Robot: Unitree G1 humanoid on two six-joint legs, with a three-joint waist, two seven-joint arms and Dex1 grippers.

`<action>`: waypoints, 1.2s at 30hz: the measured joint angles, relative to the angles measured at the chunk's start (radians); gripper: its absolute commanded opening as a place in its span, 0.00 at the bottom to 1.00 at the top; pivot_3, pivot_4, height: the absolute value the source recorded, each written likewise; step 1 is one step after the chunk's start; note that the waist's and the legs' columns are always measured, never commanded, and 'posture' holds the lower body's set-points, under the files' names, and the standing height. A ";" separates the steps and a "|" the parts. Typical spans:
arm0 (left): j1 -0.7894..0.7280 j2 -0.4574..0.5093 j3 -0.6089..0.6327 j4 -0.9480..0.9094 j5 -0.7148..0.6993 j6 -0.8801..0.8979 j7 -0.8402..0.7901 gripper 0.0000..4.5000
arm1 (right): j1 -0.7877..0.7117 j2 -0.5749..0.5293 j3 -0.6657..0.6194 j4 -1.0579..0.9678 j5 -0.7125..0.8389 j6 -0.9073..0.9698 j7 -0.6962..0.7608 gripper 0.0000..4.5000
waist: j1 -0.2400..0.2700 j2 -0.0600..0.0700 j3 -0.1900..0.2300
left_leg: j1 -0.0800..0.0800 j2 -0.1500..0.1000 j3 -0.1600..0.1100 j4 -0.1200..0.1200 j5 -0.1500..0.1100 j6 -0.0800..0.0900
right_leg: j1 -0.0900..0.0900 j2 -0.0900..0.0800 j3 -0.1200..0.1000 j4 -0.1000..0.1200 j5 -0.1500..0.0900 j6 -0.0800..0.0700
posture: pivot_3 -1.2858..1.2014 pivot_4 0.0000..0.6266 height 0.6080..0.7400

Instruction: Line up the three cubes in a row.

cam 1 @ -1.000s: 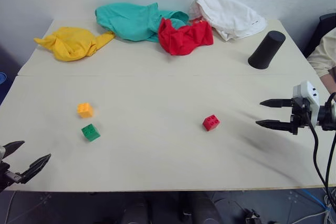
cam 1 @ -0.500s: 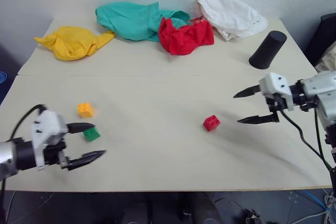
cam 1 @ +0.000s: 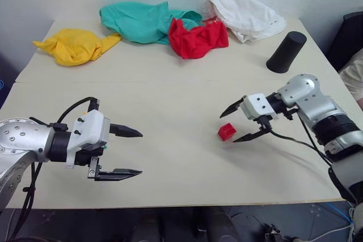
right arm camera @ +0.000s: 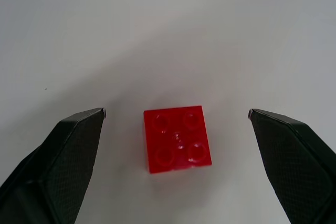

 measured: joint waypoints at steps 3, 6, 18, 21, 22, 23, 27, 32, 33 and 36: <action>-0.010 0.000 -0.016 0.002 0.002 -0.005 -0.006 1.00 | -0.037 0.048 0.025 0.085 -0.026 -0.046 0.000 1.00 | 0.000 0.000 0.000 | -0.009 0.000 0.000 0.008 -0.001 0.001 | -0.009 0.000 0.000 0.006 0.000 0.000 | 0.52 0.24 1.00; -0.035 0.000 -0.020 0.002 0.003 -0.008 -0.014 1.00 | -0.056 0.090 0.047 0.169 -0.058 -0.089 0.000 0.80 | 0.001 0.000 0.000 | -0.010 0.000 0.000 0.008 -0.001 0.001 | -0.010 0.000 0.000 0.006 0.000 0.000 | 0.52 0.24 1.00; -0.042 0.000 -0.020 0.003 0.006 -0.017 -0.019 1.00 | -0.089 0.114 0.082 0.292 -0.077 -0.099 0.001 0.36 | 0.005 0.000 0.000 | -0.010 0.000 0.000 0.008 -0.001 0.001 | -0.010 0.000 0.000 0.007 0.000 0.000 | 0.52 0.24 1.00; -0.050 -0.002 -0.023 0.005 0.011 -0.027 -0.019 1.00 | -0.082 0.102 0.091 0.262 -0.029 -0.048 0.000 0.34 | 0.006 0.000 0.000 | -0.010 0.000 -0.001 0.008 -0.001 0.001 | -0.010 0.000 0.000 0.007 0.000 0.000 | 0.52 0.24 1.00; -0.055 -0.004 -0.027 0.005 0.013 -0.030 -0.019 1.00 | -0.076 0.094 0.093 0.241 -0.010 -0.028 0.000 0.34 | 0.007 0.000 0.000 | -0.010 0.000 -0.001 0.008 -0.001 0.001 | -0.010 0.000 0.000 0.007 0.000 0.000 | 0.52 0.24 1.00; -0.058 -0.005 -0.031 0.005 0.014 -0.032 -0.019 1.00 | -0.067 0.082 0.095 0.211 0.018 -0.001 0.000 0.34 | 0.008 0.000 0.000 | -0.010 0.000 -0.001 0.008 -0.001 0.001 | -0.010 0.000 0.000 0.007 0.000 0.000 | 0.52 0.24 1.00; -0.067 -0.019 -0.053 0.007 0.015 -0.034 -0.018 1.00 | -0.024 0.009 0.109 0.042 0.111 0.110 0.000 0.34 | 0.011 0.000 0.000 | -0.010 0.000 -0.001 0.008 -0.001 0.001 | -0.010 0.000 0.000 0.007 0.000 0.000 | 0.52 0.24 1.00; -0.104 -0.071 -0.127 0.009 0.033 -0.047 -0.012 1.00 | 0.150 -0.090 -0.002 -0.457 0.102 0.492 -0.104 0.34 | 0.015 0.000 0.000 | -0.010 0.000 -0.002 0.009 -0.001 0.001 | -0.010 0.000 -0.001 0.007 0.000 0.000 | 0.52 0.24 1.00; -0.119 -0.082 -0.145 0.010 0.040 -0.051 -0.012 1.00 | 0.196 -0.110 -0.034 -0.567 0.085 0.580 -0.159 0.34 | 0.016 0.000 0.000 | -0.011 0.000 -0.002 0.009 -0.001 0.001 | -0.010 0.000 -0.001 0.007 0.000 0.000 | 0.52 0.24 1.00; -0.153 -0.101 -0.186 0.018 0.054 -0.059 -0.013 1.00 | 0.289 -0.126 -0.095 -0.751 0.062 0.750 -0.262 0.34 | 0.015 0.000 0.000 | -0.011 0.000 -0.002 0.009 -0.001 0.001 | -0.010 -0.001 0.000 0.007 0.000 0.000 | 0.52 0.24 1.00</action>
